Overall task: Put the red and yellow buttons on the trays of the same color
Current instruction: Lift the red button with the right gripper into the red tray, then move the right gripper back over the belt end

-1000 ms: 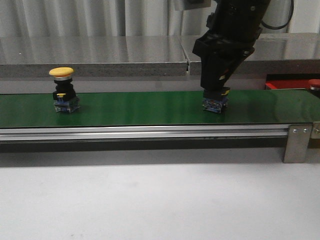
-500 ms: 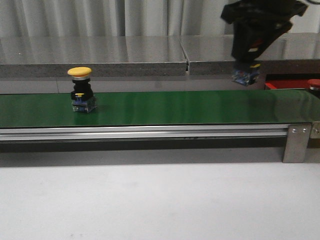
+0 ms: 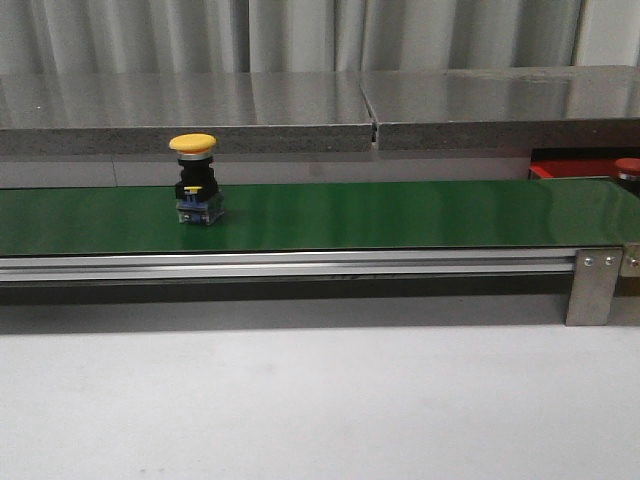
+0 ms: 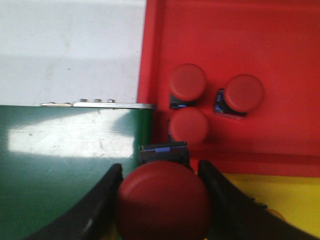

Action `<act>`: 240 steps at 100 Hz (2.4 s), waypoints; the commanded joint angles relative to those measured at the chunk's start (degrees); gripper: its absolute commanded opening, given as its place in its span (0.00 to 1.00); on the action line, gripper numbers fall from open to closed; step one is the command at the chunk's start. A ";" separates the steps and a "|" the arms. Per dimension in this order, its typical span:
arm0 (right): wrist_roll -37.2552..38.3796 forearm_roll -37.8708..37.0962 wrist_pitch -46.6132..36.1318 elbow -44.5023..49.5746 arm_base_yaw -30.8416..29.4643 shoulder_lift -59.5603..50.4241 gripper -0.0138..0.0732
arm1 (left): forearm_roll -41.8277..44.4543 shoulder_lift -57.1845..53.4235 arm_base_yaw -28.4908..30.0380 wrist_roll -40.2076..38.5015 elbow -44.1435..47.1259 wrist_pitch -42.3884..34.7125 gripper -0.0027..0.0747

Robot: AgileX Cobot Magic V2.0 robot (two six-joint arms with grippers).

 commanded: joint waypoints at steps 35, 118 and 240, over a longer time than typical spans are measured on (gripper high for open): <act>4.71 0.09 -8.87 3.07 -7.32 0.11 0.32 | -0.94 0.12 -0.50 0.02 -1.54 -4.20 0.01; 4.84 0.06 -18.72 2.95 -8.00 10.89 0.32 | -0.94 0.12 -0.50 0.02 -1.54 -4.20 0.01; 4.60 -0.01 -21.13 4.06 -8.00 6.71 0.63 | -0.94 0.12 -0.50 0.02 -1.54 -4.20 0.01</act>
